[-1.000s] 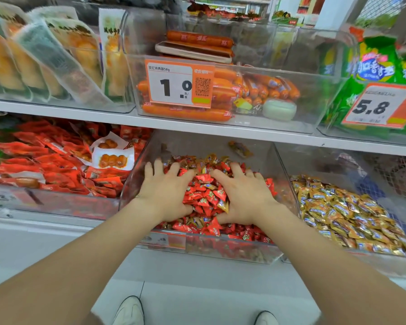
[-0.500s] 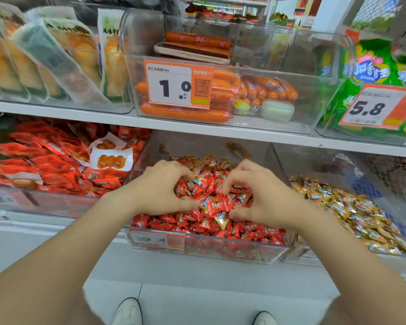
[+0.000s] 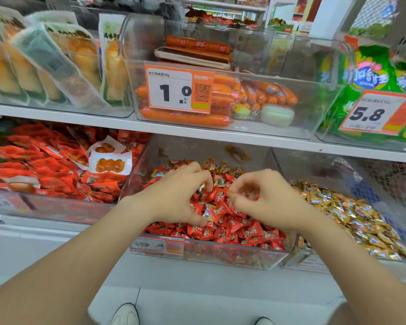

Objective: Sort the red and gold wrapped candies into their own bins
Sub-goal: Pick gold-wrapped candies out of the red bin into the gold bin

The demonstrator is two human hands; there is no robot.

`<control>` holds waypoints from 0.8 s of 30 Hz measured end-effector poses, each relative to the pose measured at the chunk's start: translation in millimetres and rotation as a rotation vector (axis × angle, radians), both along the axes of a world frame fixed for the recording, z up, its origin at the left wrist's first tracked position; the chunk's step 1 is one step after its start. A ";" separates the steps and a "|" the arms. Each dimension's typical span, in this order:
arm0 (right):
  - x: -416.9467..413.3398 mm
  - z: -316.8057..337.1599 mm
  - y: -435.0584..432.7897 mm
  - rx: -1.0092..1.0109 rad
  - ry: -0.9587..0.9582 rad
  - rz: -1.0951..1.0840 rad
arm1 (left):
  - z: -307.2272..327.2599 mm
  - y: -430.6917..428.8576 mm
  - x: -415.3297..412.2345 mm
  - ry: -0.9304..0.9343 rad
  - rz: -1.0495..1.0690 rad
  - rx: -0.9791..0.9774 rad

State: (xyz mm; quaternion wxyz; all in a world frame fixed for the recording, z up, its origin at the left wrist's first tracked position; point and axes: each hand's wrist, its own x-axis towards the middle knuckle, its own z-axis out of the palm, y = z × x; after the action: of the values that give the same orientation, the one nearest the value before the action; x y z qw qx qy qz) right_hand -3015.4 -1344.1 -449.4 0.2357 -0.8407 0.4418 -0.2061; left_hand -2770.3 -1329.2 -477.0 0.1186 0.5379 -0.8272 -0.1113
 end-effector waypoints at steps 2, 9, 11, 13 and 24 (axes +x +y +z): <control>-12.0 4.6 -5.2 -0.036 -0.060 -0.104 | -1.8 0.6 -4.3 -0.002 -0.036 -0.031; -26.4 5.0 -11.0 -0.113 0.017 -0.155 | -8.2 -0.7 -20.7 -0.196 -0.071 -0.059; -24.1 1.9 -10.3 -0.099 0.095 -0.090 | -5.7 0.8 -20.4 -0.036 -0.069 -0.007; -20.8 -5.1 -14.1 -0.144 0.219 -0.033 | -0.4 3.9 -19.3 0.113 -0.013 0.039; -7.3 -3.4 -14.1 -0.076 0.366 -0.057 | -9.5 -20.5 -3.6 0.043 0.205 -0.050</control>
State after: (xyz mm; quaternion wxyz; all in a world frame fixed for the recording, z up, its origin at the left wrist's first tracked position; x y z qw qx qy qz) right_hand -3022.7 -1358.2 -452.8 0.1135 -0.8595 0.4931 -0.0726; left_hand -2774.0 -1349.7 -486.5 0.1605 0.6139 -0.7677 -0.0892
